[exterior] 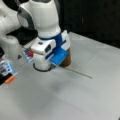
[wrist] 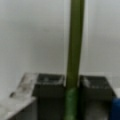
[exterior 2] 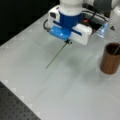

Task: Flower insertion into a vase

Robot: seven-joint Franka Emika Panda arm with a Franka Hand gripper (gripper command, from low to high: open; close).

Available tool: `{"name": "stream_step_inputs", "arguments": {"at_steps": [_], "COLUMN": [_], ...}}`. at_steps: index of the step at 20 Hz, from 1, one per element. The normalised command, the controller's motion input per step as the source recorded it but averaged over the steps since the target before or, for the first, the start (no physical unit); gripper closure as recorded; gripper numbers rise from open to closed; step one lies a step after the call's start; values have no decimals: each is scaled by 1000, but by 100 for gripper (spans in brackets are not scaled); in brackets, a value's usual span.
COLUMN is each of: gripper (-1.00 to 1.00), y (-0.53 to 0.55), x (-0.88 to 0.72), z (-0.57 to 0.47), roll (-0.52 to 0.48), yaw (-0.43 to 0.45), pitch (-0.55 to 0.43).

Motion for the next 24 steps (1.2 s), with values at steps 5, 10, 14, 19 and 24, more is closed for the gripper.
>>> {"name": "stream_step_inputs", "arguments": {"at_steps": [5,10,14,19,24], "gripper": [100,100,100,100,100], "y": [235,324,492,505,382], "x": [-117,-238,-505,-629,-676], "z": [131,133,141,48,-118], "roll": [59,81,127,105,85], "yaw": [-134,-164,-191,-152,-119], "pitch": [53,74,61,-4,-108]}}
